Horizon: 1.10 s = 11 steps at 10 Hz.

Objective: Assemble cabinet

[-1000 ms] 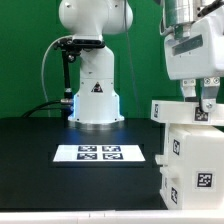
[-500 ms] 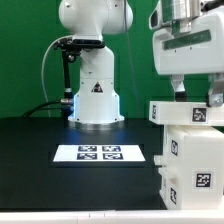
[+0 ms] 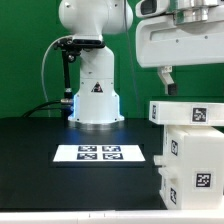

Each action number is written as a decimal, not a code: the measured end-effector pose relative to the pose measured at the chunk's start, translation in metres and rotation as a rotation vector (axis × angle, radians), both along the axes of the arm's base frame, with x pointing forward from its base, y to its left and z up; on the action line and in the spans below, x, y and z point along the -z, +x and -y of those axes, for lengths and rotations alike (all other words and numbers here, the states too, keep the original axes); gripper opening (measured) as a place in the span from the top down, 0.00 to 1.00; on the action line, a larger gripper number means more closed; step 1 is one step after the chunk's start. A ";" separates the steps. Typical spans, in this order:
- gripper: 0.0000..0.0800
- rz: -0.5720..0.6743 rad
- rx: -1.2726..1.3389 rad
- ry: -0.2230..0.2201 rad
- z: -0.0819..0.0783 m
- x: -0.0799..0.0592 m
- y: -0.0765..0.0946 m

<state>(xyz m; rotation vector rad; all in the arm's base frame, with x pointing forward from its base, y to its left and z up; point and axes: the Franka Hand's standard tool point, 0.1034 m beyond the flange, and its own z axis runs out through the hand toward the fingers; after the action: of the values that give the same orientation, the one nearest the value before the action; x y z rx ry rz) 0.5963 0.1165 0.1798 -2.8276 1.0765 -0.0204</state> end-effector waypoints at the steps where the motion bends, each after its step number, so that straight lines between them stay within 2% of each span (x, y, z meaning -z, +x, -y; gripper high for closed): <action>1: 0.00 0.029 -0.230 -0.025 0.001 -0.001 0.001; 3: 0.00 0.054 -0.600 -0.060 -0.008 -0.001 0.000; 8: 0.00 0.075 -0.952 -0.097 -0.002 -0.001 0.001; 9: 0.00 0.072 -1.213 -0.133 -0.004 -0.002 0.001; 11: 0.00 0.058 -1.458 -0.158 -0.010 0.000 -0.003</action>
Offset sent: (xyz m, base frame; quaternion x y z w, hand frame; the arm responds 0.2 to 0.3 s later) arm 0.0027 0.0218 -0.0062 0.0438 -0.0749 -0.3173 0.9443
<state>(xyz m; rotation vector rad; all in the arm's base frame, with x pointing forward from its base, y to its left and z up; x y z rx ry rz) 0.5936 0.1266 0.1798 -2.9505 -1.1353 -0.0530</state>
